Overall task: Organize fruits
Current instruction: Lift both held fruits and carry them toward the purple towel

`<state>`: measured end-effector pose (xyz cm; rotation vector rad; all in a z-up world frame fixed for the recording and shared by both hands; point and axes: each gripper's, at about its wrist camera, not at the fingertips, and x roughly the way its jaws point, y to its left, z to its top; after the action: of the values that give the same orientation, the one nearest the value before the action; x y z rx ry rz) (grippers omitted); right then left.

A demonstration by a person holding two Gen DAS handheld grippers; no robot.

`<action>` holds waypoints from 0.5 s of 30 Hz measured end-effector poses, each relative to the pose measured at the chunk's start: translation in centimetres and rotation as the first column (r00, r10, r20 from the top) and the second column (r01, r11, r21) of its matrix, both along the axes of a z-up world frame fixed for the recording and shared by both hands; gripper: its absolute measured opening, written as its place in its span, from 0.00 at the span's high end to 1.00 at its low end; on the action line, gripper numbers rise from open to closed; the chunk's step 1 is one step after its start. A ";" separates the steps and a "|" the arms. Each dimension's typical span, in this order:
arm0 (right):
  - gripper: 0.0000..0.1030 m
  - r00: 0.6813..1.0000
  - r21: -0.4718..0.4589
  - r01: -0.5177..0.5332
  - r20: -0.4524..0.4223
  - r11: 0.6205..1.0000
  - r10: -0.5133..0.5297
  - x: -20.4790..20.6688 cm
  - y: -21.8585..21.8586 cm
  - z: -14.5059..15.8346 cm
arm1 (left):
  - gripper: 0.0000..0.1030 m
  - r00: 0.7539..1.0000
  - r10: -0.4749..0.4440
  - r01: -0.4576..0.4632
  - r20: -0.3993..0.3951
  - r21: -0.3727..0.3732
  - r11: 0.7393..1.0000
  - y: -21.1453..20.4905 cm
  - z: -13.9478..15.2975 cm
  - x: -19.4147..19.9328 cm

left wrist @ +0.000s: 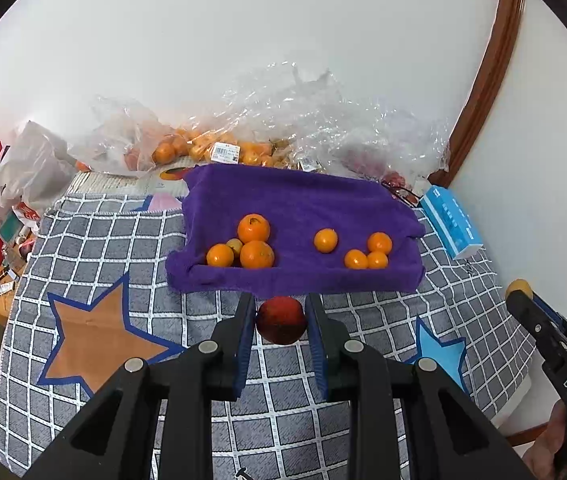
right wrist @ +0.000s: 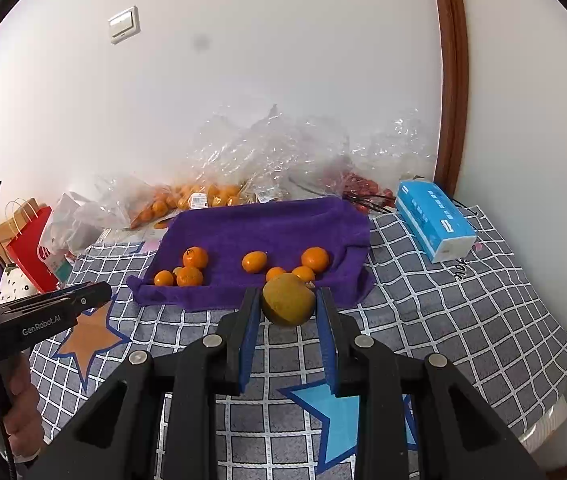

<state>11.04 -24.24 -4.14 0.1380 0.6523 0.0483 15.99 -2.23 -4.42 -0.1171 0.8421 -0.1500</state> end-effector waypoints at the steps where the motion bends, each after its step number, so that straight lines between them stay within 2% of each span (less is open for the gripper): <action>1: 0.73 1.000 0.001 0.001 0.000 1.000 -0.001 0.2 0.0 0.1 | 0.76 1.000 -0.002 0.002 0.004 0.001 1.000 -0.1 0.1 0.1; 15: 0.73 1.000 -0.008 0.018 -0.019 1.000 -0.018 2.8 0.6 0.2 | 0.76 1.000 -0.027 0.027 0.001 -0.018 0.999 0.0 0.3 2.1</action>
<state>13.86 -23.67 -3.94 0.1370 0.6701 0.0271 18.07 -2.26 -4.08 -0.1227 0.8418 -0.1826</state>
